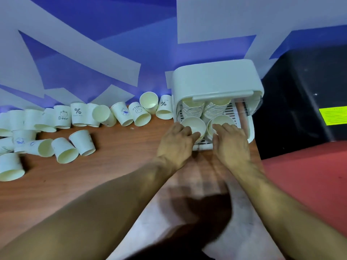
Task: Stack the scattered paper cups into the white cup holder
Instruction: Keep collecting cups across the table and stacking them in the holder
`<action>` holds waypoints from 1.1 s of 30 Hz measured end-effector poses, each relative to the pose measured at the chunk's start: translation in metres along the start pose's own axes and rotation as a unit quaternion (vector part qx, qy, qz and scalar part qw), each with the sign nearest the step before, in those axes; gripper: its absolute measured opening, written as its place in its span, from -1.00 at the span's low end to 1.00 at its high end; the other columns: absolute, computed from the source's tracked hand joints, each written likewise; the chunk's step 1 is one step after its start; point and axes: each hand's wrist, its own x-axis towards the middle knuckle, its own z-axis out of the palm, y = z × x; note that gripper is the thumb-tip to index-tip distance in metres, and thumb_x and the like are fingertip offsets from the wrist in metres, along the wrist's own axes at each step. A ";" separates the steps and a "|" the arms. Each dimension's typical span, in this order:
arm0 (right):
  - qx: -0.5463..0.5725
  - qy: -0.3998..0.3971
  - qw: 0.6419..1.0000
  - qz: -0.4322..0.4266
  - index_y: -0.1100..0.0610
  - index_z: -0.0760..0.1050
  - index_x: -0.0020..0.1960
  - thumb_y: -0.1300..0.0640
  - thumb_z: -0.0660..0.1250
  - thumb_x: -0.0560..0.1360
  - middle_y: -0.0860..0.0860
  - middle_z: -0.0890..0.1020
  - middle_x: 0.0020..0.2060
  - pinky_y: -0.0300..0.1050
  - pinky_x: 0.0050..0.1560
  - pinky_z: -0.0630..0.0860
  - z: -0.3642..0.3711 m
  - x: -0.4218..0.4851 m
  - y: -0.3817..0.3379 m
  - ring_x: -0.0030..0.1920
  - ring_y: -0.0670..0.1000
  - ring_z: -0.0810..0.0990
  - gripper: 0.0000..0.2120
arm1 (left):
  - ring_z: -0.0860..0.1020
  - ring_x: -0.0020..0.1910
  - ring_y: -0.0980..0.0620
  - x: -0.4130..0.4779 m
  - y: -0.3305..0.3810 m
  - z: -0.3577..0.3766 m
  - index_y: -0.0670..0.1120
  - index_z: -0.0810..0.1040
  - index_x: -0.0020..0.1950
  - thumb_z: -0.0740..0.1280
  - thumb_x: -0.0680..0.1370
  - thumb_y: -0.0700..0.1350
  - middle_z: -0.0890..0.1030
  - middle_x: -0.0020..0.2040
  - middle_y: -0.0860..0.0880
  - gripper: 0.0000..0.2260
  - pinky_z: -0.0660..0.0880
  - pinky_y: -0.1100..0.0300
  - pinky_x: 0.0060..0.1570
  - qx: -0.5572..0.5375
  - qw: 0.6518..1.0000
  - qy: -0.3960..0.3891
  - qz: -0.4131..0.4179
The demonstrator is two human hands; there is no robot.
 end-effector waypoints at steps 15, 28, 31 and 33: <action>0.008 -0.050 0.999 -0.006 0.14 0.59 -0.09 0.12 0.22 0.50 0.05 0.58 -0.24 0.00 -0.14 0.38 0.025 0.011 0.004 -0.18 0.16 0.55 -0.81 | 0.45 0.12 -0.17 0.019 -0.005 0.032 -0.04 0.52 0.33 0.20 0.60 -0.10 0.58 0.11 -0.11 -0.69 0.28 0.05 0.23 -0.115 0.993 -0.031 0.003; 0.187 0.036 0.980 -0.052 0.20 0.53 0.16 0.14 0.25 0.46 0.11 0.59 -0.04 0.02 0.02 0.47 -0.014 -0.003 -0.106 -0.01 0.15 0.51 -0.69 | 0.51 0.07 -0.05 -0.114 -0.081 0.010 -0.01 0.55 0.26 0.26 0.58 0.00 0.55 0.12 -0.02 -0.72 0.42 0.18 0.03 -0.192 0.954 0.123 -0.196; 0.177 -0.054 0.980 -0.080 0.18 0.52 0.19 0.07 0.24 0.47 0.09 0.60 0.02 0.01 0.05 0.50 -0.002 -0.005 -0.152 0.03 0.15 0.55 -0.66 | 0.50 0.12 -0.02 -0.159 -0.109 0.007 0.02 0.54 0.26 0.28 0.58 0.01 0.54 0.16 0.01 -0.73 0.43 0.18 0.02 -0.193 0.933 0.130 -0.274; 0.165 -0.122 0.974 -0.097 0.16 0.51 0.22 0.06 0.29 0.48 0.07 0.58 0.06 0.02 0.06 0.51 0.006 -0.004 -0.183 0.07 0.13 0.56 -0.65 | 0.51 0.11 0.00 -0.185 -0.131 0.005 0.02 0.54 0.25 0.28 0.58 0.02 0.52 0.18 0.02 -0.74 0.46 0.16 0.01 -0.206 0.912 0.139 -0.325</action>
